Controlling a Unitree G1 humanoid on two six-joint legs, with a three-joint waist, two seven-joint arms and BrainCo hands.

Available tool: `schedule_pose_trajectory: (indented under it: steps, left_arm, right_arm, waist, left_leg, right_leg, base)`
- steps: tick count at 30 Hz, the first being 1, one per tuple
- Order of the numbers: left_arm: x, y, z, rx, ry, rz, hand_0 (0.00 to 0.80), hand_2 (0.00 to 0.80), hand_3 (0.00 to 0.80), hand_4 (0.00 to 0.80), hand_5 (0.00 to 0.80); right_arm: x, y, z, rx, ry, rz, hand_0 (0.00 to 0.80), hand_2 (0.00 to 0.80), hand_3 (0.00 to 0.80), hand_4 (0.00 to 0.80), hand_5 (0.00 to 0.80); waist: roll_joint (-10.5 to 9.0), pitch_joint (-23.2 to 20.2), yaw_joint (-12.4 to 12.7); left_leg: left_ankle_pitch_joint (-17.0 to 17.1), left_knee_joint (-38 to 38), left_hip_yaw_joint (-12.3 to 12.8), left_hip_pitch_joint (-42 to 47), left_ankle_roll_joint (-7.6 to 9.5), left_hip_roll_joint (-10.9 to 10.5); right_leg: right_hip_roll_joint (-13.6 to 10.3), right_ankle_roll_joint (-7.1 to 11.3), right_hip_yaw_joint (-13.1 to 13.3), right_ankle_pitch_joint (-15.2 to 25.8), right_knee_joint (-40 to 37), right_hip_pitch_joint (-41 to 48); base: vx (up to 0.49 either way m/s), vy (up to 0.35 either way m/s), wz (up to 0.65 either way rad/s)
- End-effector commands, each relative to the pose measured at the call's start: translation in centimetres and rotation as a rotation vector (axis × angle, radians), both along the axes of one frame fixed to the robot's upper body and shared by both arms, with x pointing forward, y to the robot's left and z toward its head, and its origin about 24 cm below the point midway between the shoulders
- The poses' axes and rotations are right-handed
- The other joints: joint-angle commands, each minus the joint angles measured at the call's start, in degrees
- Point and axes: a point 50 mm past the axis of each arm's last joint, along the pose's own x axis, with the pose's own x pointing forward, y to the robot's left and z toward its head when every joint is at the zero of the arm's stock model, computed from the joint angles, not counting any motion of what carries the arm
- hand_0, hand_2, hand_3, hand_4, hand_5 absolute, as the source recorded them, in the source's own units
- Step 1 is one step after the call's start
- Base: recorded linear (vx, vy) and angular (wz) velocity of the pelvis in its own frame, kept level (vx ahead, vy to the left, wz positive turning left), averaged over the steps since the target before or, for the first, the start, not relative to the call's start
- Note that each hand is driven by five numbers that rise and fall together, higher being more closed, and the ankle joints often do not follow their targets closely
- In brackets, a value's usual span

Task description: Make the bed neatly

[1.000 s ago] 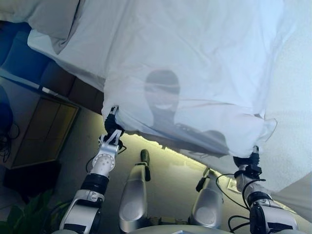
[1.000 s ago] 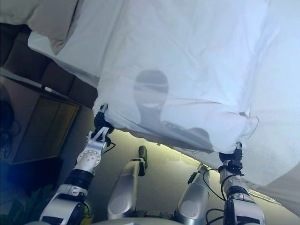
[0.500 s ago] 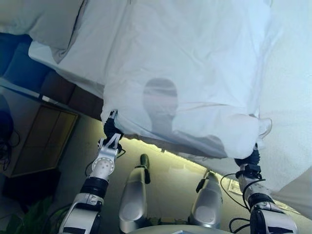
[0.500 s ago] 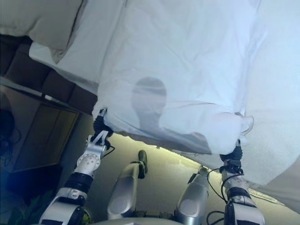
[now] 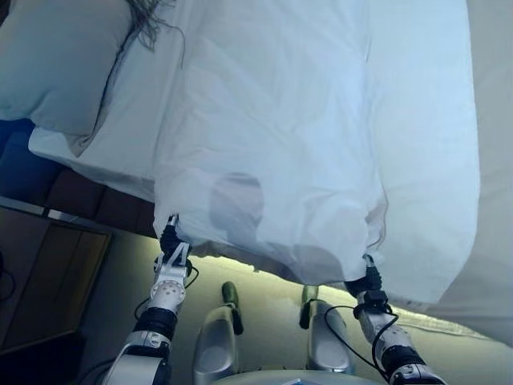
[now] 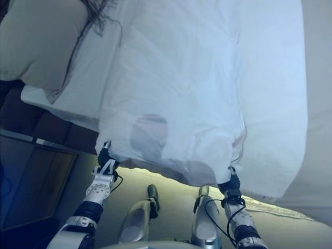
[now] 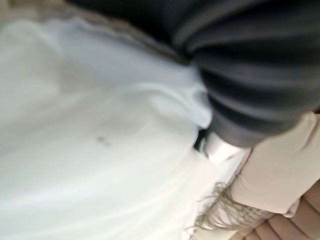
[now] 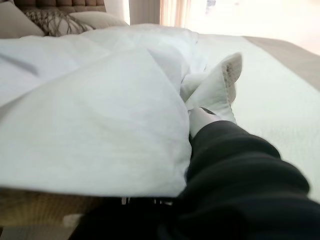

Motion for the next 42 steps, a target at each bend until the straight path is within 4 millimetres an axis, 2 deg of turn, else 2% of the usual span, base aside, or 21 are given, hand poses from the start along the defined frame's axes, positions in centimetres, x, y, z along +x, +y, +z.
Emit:
schedule_pose_trajectory:
  steps: [1,3,4,5,6,9,12,15,16,17,19,20,21,23,25,27,29,31,34,38,42]
  left_arm:
    - [1.0,2.5,1.8,-0.02,-0.109,0.134,0.8,0.8,0.8,0.8,0.8]
    - [0.4,2.9,1.1,-0.023,-0.075,0.154,0.8,0.8,0.8,0.8,0.8]
    - [-0.2,3.0,0.2,-0.046,-0.044,0.165,0.8,0.8,0.8,0.8,0.8]
    - [-0.4,3.0,0.0,-0.052,-0.036,0.169,0.8,0.8,0.8,0.8,0.8]
    - [-1.0,2.8,-0.8,-0.063,-0.015,0.174,0.8,0.8,0.8,0.8,0.8]
    - [-2.4,2.2,-2.4,-0.079,0.032,0.173,0.8,0.8,0.8,0.8,0.8]
    - [-3.6,1.9,-3.8,-0.116,0.084,0.175,0.8,0.8,0.8,0.8,0.8]
    - [-3.8,1.2,-4.1,-0.13,0.105,0.125,0.8,0.8,0.8,0.8,0.8]
    - [-3.6,0.7,-4.1,-0.11,0.123,0.093,0.8,0.8,0.8,0.8,0.8]
    - [-3.4,0.3,-4.0,-0.104,0.13,0.073,0.8,0.8,0.8,0.8,0.8]
    - [-3.1,0.1,-3.5,-0.081,0.12,0.041,0.8,0.8,0.8,0.8,0.8]
    - [-3.3,0.7,-3.2,-0.032,0.128,0.038,0.8,0.8,0.8,0.8,0.8]
    - [-3.3,0.8,-3.2,-0.025,0.129,0.039,0.8,0.8,0.8,0.8,0.8]
    - [-3.8,2.2,-2.7,0.024,0.134,0.05,0.8,0.8,0.8,0.8,0.8]
    - [-3.5,2.8,-2.3,0.048,0.116,0.056,0.8,0.8,0.8,0.8,0.8]
    - [-2.3,2.9,-1.4,0.077,0.097,0.04,0.8,0.8,0.8,0.8,0.8]
    - [-1.2,2.0,-0.9,0.07,0.072,0.025,0.8,0.8,0.8,0.8,0.8]
    - [-0.3,0.8,-0.4,0.051,0.039,0.016,0.8,0.8,0.8,0.8,0.8]
    - [0.0,0.7,-0.1,0.036,-0.004,0.011,0.8,0.8,0.8,0.8,0.8]
    - [-0.4,0.8,-0.6,-0.001,-0.009,0.035,0.8,0.8,0.8,0.8,0.8]
    - [-3.0,0.7,-3.0,-0.056,0.062,0.053,0.8,0.8,0.8,0.8,0.8]
  right_arm:
    - [1.6,-0.3,2.2,-0.02,-0.079,0.022,0.8,0.8,0.8,0.8,0.8]
    - [1.3,-0.6,2.1,-0.032,-0.069,0.019,0.8,0.8,0.8,0.8,0.8]
    - [1.1,-1.1,2.0,-0.034,-0.054,0.003,0.8,0.8,0.8,0.8,0.8]
    - [1.1,-1.2,2.0,-0.032,-0.051,-0.004,0.8,0.8,0.8,0.8,0.8]
    - [0.9,-1.7,1.9,-0.035,-0.034,-0.027,0.8,0.8,0.8,0.8,0.8]
    - [0.9,-2.7,1.9,-0.054,-0.015,-0.07,0.8,0.8,0.8,0.8,0.8]
    - [1.6,-3.3,2.5,-0.107,-0.005,-0.085,0.8,0.8,0.8,0.8,0.8]
    - [1.1,-4.3,2.5,-0.127,0.013,-0.134,0.8,0.8,0.8,0.8,0.8]
    - [0.4,-4.7,2.0,-0.122,0.029,-0.161,0.8,0.8,0.8,0.8,0.8]
    - [0.2,-4.6,1.9,-0.111,0.035,-0.174,0.8,0.8,0.8,0.8,0.8]
    - [-0.2,-3.9,1.4,-0.083,0.053,-0.182,0.8,0.8,0.8,0.8,0.8]
    - [-0.4,-3.0,1.0,-0.04,0.058,-0.167,0.8,0.8,0.8,0.8,0.8]
    - [-0.4,-2.8,0.9,-0.033,0.058,-0.164,0.8,0.8,0.8,0.8,0.8]
    - [-0.8,-0.7,0.3,0.026,0.067,-0.13,0.8,0.8,0.8,0.8,0.8]
    - [-1.6,1.0,-0.5,0.075,0.077,-0.118,0.8,0.8,0.8,0.8,0.8]
    - [-2.1,1.4,-0.8,0.112,0.051,-0.129,0.8,0.8,0.8,0.8,0.8]
    - [-2.1,1.1,-0.7,0.13,0.026,-0.142,0.8,0.8,0.8,0.8,0.8]
    - [-1.6,0.8,-0.4,0.124,0.014,-0.144,0.8,0.8,0.8,0.8,0.8]
    - [-0.9,0.5,0.2,0.091,-0.003,-0.137,0.8,0.8,0.8,0.8,0.8]
    - [0.0,-0.6,1.1,0.032,-0.027,-0.11,0.8,0.8,0.8,0.8,0.8]
    - [-0.7,-1.4,0.8,-0.009,0.017,-0.111,0.8,0.8,0.8,0.8,0.8]
  waist:
    - [0.39,0.6,-2.0]
    - [1.13,-0.2,-2.3]
    - [1.84,-0.9,-2.4]
    - [2.02,-1.2,-2.5]
    - [2.8,-2.1,-2.6]
    - [4.5,-3.8,-2.9]
    - [6.66,-5.8,-3.5]
    - [7.39,-7.4,-3.7]
    - [7.07,-8.4,-3.3]
    - [6.41,-8.8,-3.0]
    - [5.24,-8.9,-1.9]
    - [4.39,-8.5,-0.9]
    - [4.21,-8.5,-0.7]
    - [3.03,-8.6,1.1]
    - [1.55,-8.7,1.6]
    - [1.08,-8.0,0.8]
    - [1.05,-6.9,0.1]
    - [1.17,-6.0,-0.1]
    - [1.34,-5.0,0.2]
    - [1.7,-4.9,-0.8]
    - [3.11,-6.9,-1.2]
  left_leg:
    - [6.3,9.2,-2.4,-4.3,-1.38,-0.3]
    - [7.9,7.0,-3.1,-2.8,-2.67,3.4]
    - [10.3,4.0,-5.7,-0.8,-4.27,6.4]
    - [11.4,2.7,-6.3,-0.4,-4.5,7.1]
    - [13.3,-0.8,-8.5,2.0,-5.43,9.7]
    - [15.1,-5.9,-10.0,6.3,-6.57,12.4]
    - [12.7,-8.6,-9.2,10.0,-7.12,11.1]
    - [7.4,-7.1,-5.0,10.2,-6.47,8.0]
    - [4.6,-5.6,-4.7,10.1,-5.76,5.9]
    - [2.6,-3.8,-6.0,9.6,-5.23,3.6]
    - [0.3,-2.5,-5.8,9.4,-3.67,1.1]
    - [-0.8,-2.5,-4.3,10.4,-2.31,0.5]
    - [-0.6,-2.7,-4.0,10.4,-2.07,0.4]
    - [0.0,-4.6,-2.7,11.0,-0.45,-0.5]
    - [1.1,-5.5,-3.1,9.4,0.83,-1.9]
    - [2.8,-6.3,-3.8,7.6,1.15,-2.1]
    - [4.1,-6.0,-3.7,5.9,0.16,-1.5]
    - [5.9,-6.3,-3.8,4.5,-0.8,-1.3]
    - [9.7,-5.6,-3.9,2.4,-2.58,0.2]
    - [12.8,-2.1,-6.3,1.4,-5.14,6.0]
    - [15.0,-4.5,-9.8,5.6,-6.56,11.3]
  right_leg:
    - [2.1,0.44,2.2,5.2,-4.2,3.1]
    - [1.7,0.41,2.8,4.6,-3.3,2.9]
    - [1.3,0.79,3.9,3.3,-1.9,3.1]
    - [1.1,0.79,4.2,3.5,-1.9,3.0]
    - [0.1,1.27,5.2,2.7,-0.6,3.0]
    - [-2.7,2.4,6.9,1.7,0.7,3.3]
    - [-8.0,5.29,9.8,1.7,1.6,3.6]
    - [-14.3,9.02,10.7,3.7,-0.5,6.5]
    - [-16.9,10.17,10.7,6.2,-2.8,8.0]
    - [-18.9,11.01,11.6,9.8,-5.9,9.0]
    - [-20.9,11.52,10.1,15.0,-9.2,9.7]
    - [-20.3,11.55,7.5,15.8,-6.5,8.8]
    - [-20.2,11.56,7.3,16.1,-6.2,8.4]
    - [-16.0,10.92,4.2,13.0,-2.6,7.0]
    - [-11.2,9.64,3.3,11.2,-1.6,6.3]
    - [-5.4,7.77,3.5,7.7,0.3,4.8]
    - [-2.1,5.46,2.0,5.1,-0.3,4.5]
    - [-0.6,4.23,1.5,5.1,-3.0,5.9]
    - [0.6,3.44,0.2,6.1,-7.2,8.4]
    - [0.1,2.5,1.8,5.5,-6.6,7.3]
    - [-1.9,3.23,4.9,3.7,-3.5,7.6]
  base:
    - [0.018,0.176,-0.19]
    - [0.102,0.264,-0.21]
    - [0.143,0.331,-0.1]
    - [0.185,0.54,-0.17]
    - [0.14,0.495,-0.25]
    - [0.144,0.61,-0.26]
    - [0.149,0.697,-0.03]
    - [0.134,0.514,0.13]
    - [0.134,0.366,0.52]
    - [0.082,0.302,0.5]
    - [-0.025,0.166,0.16]
    - [-0.042,0.08,-0.11]
    - [-0.081,0.076,-0.22]
    - [-0.109,0.042,-0.32]
    - [-0.153,-0.034,-0.4]
    - [-0.216,-0.026,-0.21]
    - [-0.176,-0.002,0.6]
    - [-0.138,-0.012,0.76]
    - [-0.073,0.022,0.11]
    - [-0.02,0.212,0.07]
    - [0.197,0.436,-0.18]
